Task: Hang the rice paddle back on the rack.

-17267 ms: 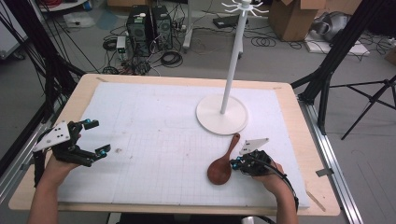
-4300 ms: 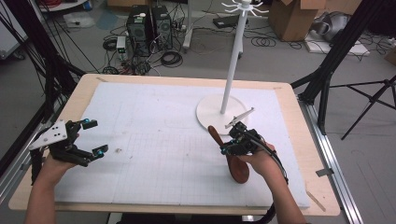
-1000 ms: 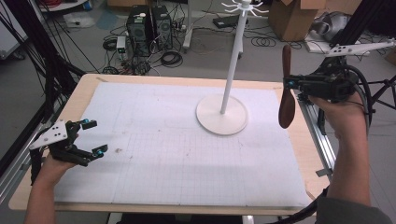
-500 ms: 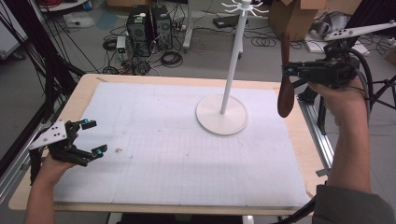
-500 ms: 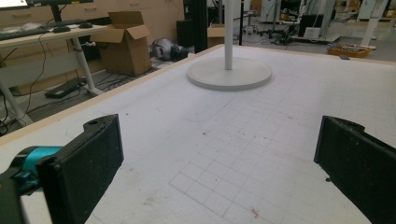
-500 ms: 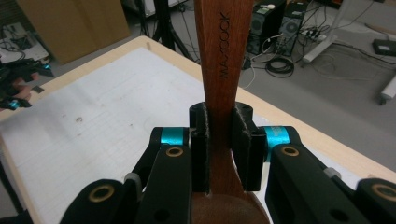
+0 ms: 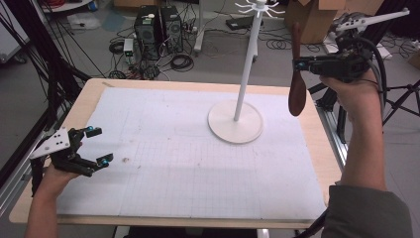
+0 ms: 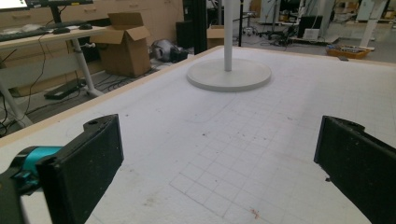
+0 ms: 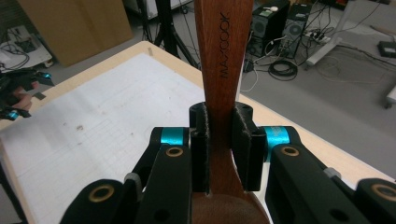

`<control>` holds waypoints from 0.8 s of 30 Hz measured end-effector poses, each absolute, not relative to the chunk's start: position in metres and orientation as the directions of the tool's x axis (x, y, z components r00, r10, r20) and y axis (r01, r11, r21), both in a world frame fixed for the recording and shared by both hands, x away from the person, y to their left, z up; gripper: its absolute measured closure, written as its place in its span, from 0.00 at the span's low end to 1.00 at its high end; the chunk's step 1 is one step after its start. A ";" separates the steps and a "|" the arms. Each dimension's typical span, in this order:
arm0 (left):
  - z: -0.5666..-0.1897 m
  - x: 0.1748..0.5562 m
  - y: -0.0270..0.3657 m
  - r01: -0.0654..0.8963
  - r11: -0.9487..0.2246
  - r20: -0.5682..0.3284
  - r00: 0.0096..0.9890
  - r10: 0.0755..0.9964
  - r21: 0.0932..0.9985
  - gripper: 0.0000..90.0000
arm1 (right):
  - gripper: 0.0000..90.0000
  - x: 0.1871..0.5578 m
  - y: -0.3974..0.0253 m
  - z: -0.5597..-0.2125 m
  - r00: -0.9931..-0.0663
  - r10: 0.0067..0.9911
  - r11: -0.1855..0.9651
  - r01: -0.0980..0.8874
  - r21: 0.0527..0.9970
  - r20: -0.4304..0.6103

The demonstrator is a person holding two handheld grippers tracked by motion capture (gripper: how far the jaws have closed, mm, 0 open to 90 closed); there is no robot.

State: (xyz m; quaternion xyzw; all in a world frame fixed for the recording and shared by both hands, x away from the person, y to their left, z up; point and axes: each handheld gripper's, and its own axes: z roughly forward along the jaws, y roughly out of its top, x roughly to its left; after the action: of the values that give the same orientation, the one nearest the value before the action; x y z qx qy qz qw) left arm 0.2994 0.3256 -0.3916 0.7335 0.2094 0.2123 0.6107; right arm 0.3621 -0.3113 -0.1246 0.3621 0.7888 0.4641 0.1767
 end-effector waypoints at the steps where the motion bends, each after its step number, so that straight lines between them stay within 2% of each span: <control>1: -0.392 0.299 0.326 0.047 -0.165 0.056 0.822 0.567 0.985 0.02 | 0.88 0.363 -0.310 -0.124 -0.678 0.733 0.310 0.402 0.862 0.053; 24: -0.392 0.298 0.330 0.048 -0.163 0.055 0.818 0.572 0.985 0.02 | 0.88 0.390 -0.292 -0.117 -0.667 0.742 0.309 0.424 0.851 0.063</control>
State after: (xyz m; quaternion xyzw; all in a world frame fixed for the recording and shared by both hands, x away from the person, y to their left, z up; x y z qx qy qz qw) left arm 0.2983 0.3301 -0.3919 0.7317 0.2117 0.2145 0.6113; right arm 0.3902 -0.2916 -0.1169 0.3691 0.7901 0.4574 0.1739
